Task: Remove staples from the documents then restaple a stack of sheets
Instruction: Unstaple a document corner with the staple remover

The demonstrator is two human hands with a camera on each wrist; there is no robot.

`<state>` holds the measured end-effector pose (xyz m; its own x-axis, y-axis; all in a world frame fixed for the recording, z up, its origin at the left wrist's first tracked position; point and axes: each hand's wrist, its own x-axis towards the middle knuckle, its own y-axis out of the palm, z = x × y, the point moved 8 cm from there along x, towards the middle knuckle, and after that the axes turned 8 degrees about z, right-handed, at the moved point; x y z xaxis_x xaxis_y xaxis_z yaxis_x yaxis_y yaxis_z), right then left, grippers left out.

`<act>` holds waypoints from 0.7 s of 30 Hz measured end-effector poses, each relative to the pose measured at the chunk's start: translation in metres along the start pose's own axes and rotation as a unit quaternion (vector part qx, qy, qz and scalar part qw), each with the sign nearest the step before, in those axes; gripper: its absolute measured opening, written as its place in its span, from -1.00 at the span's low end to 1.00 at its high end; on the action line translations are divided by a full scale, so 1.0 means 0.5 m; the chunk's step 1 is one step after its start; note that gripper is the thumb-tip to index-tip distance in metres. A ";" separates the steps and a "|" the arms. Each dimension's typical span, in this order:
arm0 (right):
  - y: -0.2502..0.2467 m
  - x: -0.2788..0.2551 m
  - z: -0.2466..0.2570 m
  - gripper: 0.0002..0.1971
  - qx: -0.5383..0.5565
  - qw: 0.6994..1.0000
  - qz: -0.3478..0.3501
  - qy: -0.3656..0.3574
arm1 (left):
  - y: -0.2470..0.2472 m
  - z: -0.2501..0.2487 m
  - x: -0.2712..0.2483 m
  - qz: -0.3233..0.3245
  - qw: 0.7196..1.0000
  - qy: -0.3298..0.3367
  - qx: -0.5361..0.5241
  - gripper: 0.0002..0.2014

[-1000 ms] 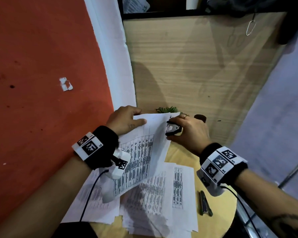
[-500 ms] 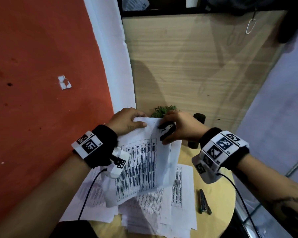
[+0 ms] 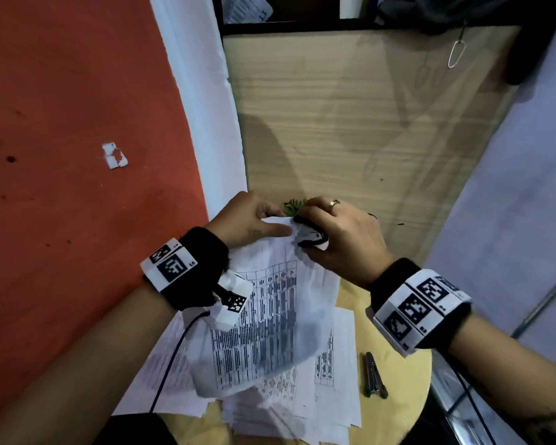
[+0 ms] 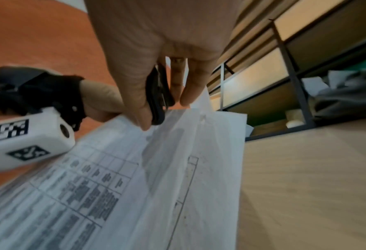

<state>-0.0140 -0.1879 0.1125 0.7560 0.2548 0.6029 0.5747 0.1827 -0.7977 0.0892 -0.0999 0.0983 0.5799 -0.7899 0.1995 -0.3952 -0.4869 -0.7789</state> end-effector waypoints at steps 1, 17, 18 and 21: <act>-0.006 -0.001 0.009 -0.62 -0.010 1.000 -0.017 -0.017 | 0.002 -0.006 -0.001 0.007 1.000 0.005 -0.012 -0.87; -0.025 0.009 0.056 -0.73 -0.095 0.990 -0.015 -0.099 | 0.016 -0.037 -0.014 0.066 0.989 0.017 -0.131 -0.79; -0.023 0.009 0.056 -0.69 -0.094 0.990 -0.016 -0.103 | 0.016 -0.037 -0.014 0.067 0.989 0.016 -0.129 -0.79; -0.020 0.012 0.061 -0.69 -0.103 0.987 -0.017 -0.119 | 0.015 -0.037 -0.014 0.068 0.989 0.017 -0.131 -0.79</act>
<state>-0.0247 -0.1594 0.1237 0.6547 0.4722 0.5903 0.6680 0.0040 -0.7441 0.0691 -0.1046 0.1021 0.4862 -0.8647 0.1262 -0.6417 -0.4513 -0.6201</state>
